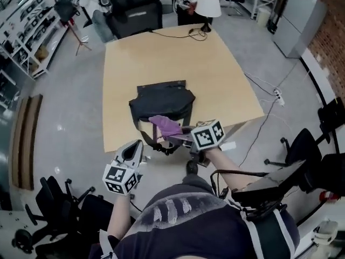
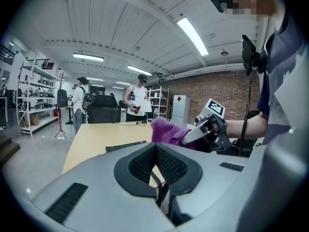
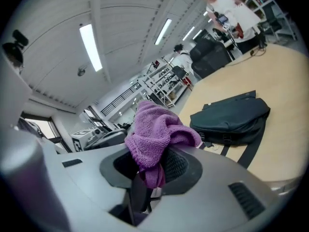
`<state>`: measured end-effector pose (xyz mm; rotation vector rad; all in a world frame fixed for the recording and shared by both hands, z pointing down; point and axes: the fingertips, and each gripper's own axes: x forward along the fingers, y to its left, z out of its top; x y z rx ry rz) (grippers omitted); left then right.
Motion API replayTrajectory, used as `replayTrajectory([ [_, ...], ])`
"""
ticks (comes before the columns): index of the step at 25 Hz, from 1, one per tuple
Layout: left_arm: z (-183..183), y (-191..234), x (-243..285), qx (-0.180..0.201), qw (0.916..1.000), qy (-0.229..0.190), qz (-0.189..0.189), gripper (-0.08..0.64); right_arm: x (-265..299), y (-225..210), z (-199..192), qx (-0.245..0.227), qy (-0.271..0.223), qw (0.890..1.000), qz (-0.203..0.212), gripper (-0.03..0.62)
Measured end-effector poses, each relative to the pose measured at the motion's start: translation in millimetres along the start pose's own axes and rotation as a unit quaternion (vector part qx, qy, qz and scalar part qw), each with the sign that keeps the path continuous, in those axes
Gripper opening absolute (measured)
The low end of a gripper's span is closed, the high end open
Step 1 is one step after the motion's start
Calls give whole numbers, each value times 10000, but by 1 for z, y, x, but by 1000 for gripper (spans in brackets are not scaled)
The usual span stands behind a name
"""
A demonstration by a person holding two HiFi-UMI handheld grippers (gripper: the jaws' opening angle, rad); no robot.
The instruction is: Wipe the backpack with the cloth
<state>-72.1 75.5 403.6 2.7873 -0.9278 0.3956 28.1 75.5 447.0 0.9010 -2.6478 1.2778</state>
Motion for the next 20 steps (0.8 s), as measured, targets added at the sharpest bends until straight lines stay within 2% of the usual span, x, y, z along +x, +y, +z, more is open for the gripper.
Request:
replayTrajectory([
  [4, -20, -12, -63, -246, 9994, -239, -39, 8, -28, 98, -32, -358, -401, 9973, 504, 104],
  [7, -37, -22, -105, -532, 9979, -342, -131, 8, -35, 145, -66, -519, -391, 9970, 414, 104],
  [9, -46, -25, -128, -580, 9977, -333, -124, 8, -33, 155, -86, -571, -293, 9978, 181, 103],
  [12, -42, -41, -148, -472, 9979, -390, -226, 8, -45, 151, -112, -247, -304, 9992, -65, 103],
  [15, -19, -62, -156, -291, 9973, -646, -196, 8, -57, 150, -123, 38, -262, 9996, 33, 103],
  [20, -2, -119, -157, -299, 9946, -991, -105, 8, -88, 145, -148, -69, 222, 9997, 106, 103],
])
